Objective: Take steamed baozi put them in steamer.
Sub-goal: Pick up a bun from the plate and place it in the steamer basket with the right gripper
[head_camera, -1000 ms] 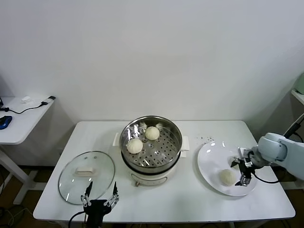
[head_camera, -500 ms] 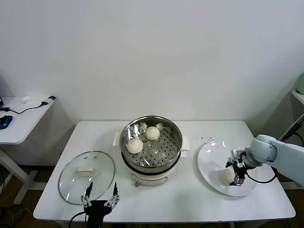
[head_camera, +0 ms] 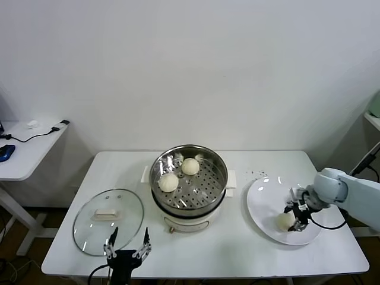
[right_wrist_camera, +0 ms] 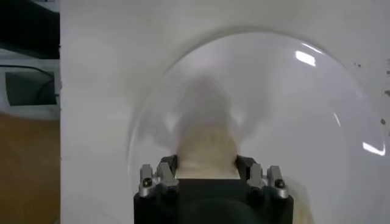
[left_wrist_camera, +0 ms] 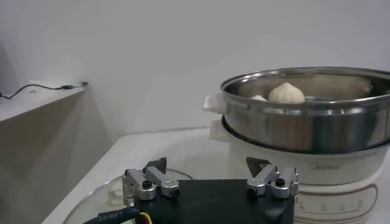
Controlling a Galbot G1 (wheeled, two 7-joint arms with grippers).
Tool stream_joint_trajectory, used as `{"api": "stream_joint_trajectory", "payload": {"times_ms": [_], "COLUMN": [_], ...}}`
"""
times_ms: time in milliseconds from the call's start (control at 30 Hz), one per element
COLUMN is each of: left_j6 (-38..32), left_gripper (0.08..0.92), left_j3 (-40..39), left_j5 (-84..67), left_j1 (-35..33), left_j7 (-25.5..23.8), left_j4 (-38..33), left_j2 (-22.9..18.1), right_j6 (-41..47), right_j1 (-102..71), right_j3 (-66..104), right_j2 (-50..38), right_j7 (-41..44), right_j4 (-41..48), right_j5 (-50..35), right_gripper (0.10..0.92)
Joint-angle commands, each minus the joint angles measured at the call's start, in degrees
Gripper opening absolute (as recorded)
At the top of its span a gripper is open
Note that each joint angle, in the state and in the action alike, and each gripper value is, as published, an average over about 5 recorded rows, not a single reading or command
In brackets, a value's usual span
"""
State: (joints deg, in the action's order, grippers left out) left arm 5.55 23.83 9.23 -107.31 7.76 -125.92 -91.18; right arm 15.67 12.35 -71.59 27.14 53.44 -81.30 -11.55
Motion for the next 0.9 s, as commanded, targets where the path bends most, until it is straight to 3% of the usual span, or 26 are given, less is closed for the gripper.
{"api": "stream_joint_trajectory", "payload": {"times_ms": [33,267,467,633,900], "left_j6": [-0.2,-0.2,0.0,0.1,0.1], "left_gripper": [0.823,0.823,0.823,0.823,0.823], "left_j3": [-0.6,-2.1,-2.2,-2.2,-1.4], "left_j5": [0.1,0.6,0.6,0.6,0.4], "left_j1": [-0.2,-0.6,-0.6,-0.6,-0.6], "left_j7": [0.1,0.2,0.1,0.2,0.3], "left_j4": [-0.2,-0.5,-0.8,-1.0,-1.2], "left_j2": [0.3,0.4,0.5,0.6,0.8], "right_j6": [-6.4,-18.7,-25.3,-30.2,-37.7], "right_j1": [21.3,39.2,44.1,42.6,33.8], "right_j3": [-7.4,-9.2,-8.0,-9.7,-11.9], "right_j2": [3.3,16.0,28.4,37.5,45.0], "right_j7": [7.6,14.2,15.2,11.6,7.6], "right_j4": [-0.3,-0.7,-6.6,-10.5,-6.8], "right_j5": [1.5,-2.5,-8.2,-5.1,3.1], "right_gripper": [0.645,0.645,0.648,0.649,0.645]}}
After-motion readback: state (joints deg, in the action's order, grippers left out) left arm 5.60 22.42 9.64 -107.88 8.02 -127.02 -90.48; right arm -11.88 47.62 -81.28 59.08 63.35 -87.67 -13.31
